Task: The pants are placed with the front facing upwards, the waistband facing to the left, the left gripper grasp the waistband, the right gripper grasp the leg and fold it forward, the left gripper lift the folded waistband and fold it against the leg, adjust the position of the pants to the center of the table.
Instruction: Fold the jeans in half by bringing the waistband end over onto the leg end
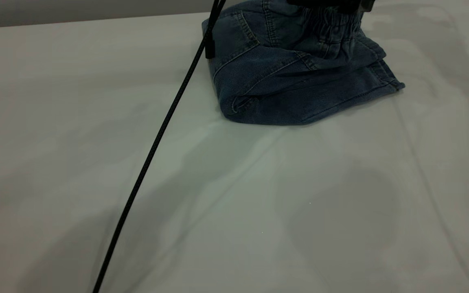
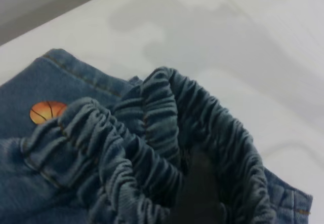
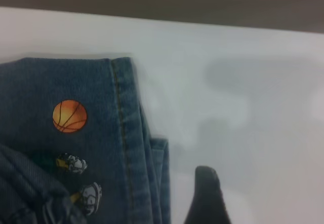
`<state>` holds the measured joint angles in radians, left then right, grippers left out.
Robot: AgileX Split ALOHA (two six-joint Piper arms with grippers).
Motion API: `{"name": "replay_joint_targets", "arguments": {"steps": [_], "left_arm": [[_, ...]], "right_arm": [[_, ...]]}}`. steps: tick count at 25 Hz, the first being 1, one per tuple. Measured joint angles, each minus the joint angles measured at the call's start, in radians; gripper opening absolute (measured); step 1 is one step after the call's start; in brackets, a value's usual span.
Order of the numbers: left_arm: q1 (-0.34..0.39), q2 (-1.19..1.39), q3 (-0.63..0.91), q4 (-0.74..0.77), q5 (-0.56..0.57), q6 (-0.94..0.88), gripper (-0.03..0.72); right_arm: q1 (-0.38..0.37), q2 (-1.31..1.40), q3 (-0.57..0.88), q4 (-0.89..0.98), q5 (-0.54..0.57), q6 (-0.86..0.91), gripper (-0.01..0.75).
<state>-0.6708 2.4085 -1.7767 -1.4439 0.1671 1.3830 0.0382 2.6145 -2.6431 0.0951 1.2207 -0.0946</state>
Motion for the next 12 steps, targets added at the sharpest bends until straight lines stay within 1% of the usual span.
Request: {"name": "replay_joint_targets", "arguments": {"steps": [2, 7, 9, 12], "left_arm": [[0.0, -0.022, 0.0, 0.001, 0.004, 0.0, 0.583], [0.001, -0.104, -0.001, 0.006, 0.007, -0.003, 0.581], [0.003, -0.143, -0.001, 0.029, 0.008, -0.003, 0.581], [0.018, -0.184, -0.001, 0.094, 0.051, -0.042, 0.581]], "right_arm": [[0.0, 0.0, 0.0, 0.0, 0.0, -0.004, 0.441], [0.0, 0.0, 0.0, -0.001, 0.0, -0.014, 0.441], [0.0, 0.0, 0.0, -0.001, 0.0, -0.014, 0.441], [0.0, 0.0, 0.0, -0.001, 0.0, -0.018, 0.441]]}}
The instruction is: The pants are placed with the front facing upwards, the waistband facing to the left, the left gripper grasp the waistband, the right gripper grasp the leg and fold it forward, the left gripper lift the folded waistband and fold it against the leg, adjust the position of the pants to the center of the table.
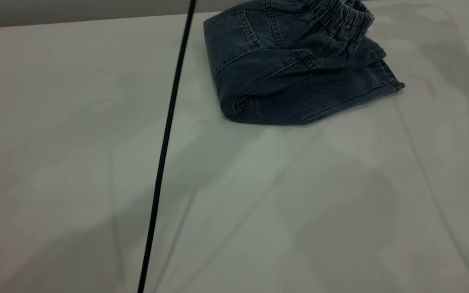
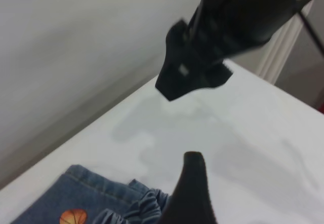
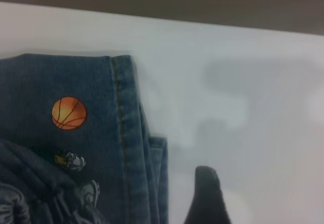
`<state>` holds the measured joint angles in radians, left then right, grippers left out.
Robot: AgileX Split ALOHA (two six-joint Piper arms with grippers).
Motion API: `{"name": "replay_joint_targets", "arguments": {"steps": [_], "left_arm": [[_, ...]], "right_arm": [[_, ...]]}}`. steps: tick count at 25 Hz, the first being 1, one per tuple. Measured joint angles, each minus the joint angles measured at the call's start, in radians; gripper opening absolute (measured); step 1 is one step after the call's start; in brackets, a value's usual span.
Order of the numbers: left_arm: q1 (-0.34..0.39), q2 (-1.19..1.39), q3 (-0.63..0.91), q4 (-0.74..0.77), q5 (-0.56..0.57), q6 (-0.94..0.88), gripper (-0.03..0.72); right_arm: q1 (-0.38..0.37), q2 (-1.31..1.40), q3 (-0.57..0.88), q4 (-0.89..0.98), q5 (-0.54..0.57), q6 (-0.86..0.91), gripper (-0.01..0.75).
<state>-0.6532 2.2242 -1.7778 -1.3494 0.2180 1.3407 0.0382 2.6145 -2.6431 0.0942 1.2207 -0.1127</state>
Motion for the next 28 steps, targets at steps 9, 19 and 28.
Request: {"name": "replay_joint_targets", "arguments": {"steps": [9, 19, 28], "left_arm": [[0.168, -0.004, -0.015, 0.478, 0.356, -0.498, 0.581], [0.179, 0.091, -0.151, 1.02, 0.49, -0.966, 0.581], [0.135, 0.265, -0.318, 1.035, 0.508, -1.009, 0.581]], "right_arm": [[0.0, 0.0, 0.0, -0.005, 0.0, -0.003, 0.441], [0.0, 0.0, 0.0, -0.003, 0.0, -0.004, 0.441], [0.001, 0.0, 0.0, 0.018, 0.0, -0.004, 0.441]]}}
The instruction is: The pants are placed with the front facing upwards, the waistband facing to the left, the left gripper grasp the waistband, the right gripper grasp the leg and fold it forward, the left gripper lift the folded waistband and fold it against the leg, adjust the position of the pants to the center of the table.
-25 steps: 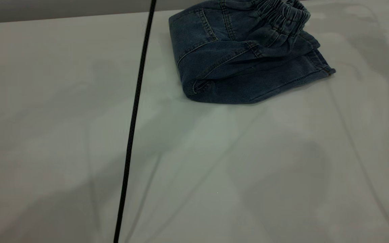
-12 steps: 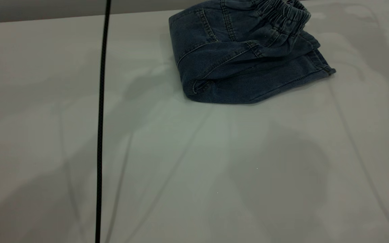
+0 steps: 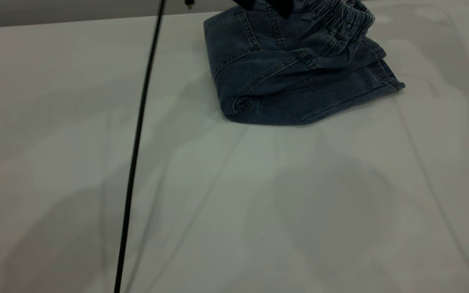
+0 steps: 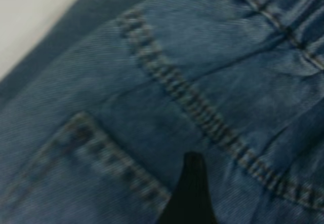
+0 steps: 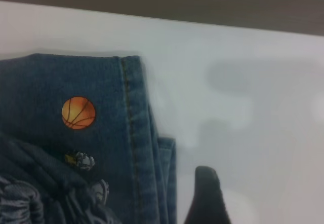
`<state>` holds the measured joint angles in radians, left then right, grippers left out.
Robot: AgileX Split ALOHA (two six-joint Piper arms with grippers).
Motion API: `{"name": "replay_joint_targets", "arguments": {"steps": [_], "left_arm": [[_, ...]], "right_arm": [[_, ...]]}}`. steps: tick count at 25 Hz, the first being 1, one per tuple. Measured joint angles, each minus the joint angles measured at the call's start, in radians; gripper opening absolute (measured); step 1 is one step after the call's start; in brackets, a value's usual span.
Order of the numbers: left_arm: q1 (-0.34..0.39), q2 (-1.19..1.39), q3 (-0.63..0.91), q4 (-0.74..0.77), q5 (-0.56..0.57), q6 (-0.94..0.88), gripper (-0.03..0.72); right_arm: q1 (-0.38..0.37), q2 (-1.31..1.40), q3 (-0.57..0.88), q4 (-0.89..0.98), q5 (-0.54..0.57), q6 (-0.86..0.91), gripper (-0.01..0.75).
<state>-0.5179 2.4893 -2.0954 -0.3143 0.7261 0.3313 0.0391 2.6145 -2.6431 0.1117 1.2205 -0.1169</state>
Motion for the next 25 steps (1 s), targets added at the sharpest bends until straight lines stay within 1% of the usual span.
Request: {"name": "replay_joint_targets", "arguments": {"steps": [3, 5, 10, 20, 22, 25], "left_arm": [[-0.017, 0.049, -0.052, 0.002, 0.032, 0.0, 0.581], [-0.018, 0.073, -0.072, 0.004, 0.028, 0.0, 0.581], [-0.025, 0.124, -0.073, 0.006, 0.007, 0.0, 0.581], [-0.043, 0.185, -0.075, 0.025, 0.003, 0.104, 0.581], [-0.048, 0.185, -0.075, 0.031, 0.023, 0.129, 0.581], [-0.055, 0.181, -0.075, 0.041, 0.092, 0.177, 0.581]], "right_arm": [[0.0, 0.0, 0.0, -0.001, 0.0, 0.0, 0.441], [0.0, 0.0, 0.0, -0.002, 0.0, 0.001, 0.441], [0.0, 0.0, 0.0, -0.001, 0.0, 0.001, 0.441], [0.0, 0.0, 0.0, -0.002, 0.001, -0.002, 0.441], [0.0, 0.0, 0.0, -0.003, 0.001, -0.002, 0.441], [0.0, 0.0, 0.0, -0.003, 0.001, -0.001, 0.441]]}}
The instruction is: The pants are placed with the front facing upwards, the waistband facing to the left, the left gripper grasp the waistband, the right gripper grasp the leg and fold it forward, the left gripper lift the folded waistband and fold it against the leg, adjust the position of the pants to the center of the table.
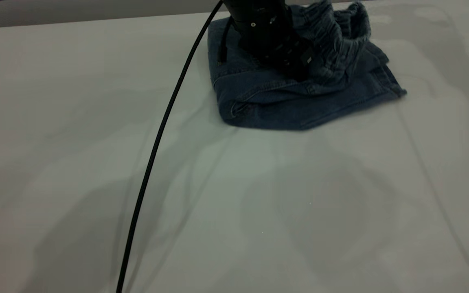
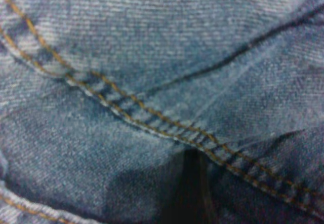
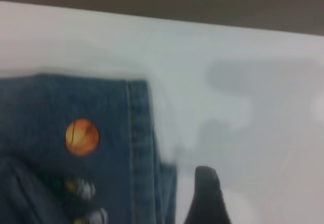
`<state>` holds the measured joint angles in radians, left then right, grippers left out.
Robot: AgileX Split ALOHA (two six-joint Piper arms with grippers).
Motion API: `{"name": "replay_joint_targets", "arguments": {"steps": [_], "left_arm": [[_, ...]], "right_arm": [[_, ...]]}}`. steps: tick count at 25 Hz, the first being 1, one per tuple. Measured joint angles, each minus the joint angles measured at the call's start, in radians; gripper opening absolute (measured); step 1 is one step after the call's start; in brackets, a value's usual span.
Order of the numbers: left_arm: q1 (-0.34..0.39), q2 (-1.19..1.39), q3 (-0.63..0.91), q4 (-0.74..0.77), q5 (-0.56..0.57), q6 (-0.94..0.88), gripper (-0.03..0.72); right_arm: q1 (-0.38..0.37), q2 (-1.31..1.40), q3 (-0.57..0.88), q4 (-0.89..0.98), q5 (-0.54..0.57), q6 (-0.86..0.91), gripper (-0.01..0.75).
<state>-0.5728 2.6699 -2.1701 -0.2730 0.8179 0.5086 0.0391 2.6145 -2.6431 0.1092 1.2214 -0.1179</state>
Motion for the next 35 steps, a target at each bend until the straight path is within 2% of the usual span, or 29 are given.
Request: {"name": "replay_joint_targets", "arguments": {"steps": [7, 13, 18, 27, 35], "left_arm": [[-0.009, -0.004, -0.034, 0.071, 0.227, 0.056, 0.581], [-0.009, 0.005, -0.123, 0.098, 0.408, -0.09, 0.581], [-0.008, 0.004, -0.194, 0.097, 0.423, -0.223, 0.581], [-0.008, -0.003, -0.282, 0.099, 0.409, -0.229, 0.581], [-0.007, -0.118, -0.399, 0.273, 0.407, -0.3, 0.581]], "right_arm": [[0.0, 0.0, 0.0, 0.0, 0.0, 0.001, 0.441], [0.0, 0.0, 0.0, 0.0, 0.0, 0.0, 0.441], [0.0, 0.0, 0.0, -0.001, 0.0, -0.001, 0.441], [-0.001, -0.004, 0.0, -0.01, 0.0, 0.0, 0.441], [-0.001, -0.119, 0.003, -0.022, 0.001, 0.011, 0.441]]}}
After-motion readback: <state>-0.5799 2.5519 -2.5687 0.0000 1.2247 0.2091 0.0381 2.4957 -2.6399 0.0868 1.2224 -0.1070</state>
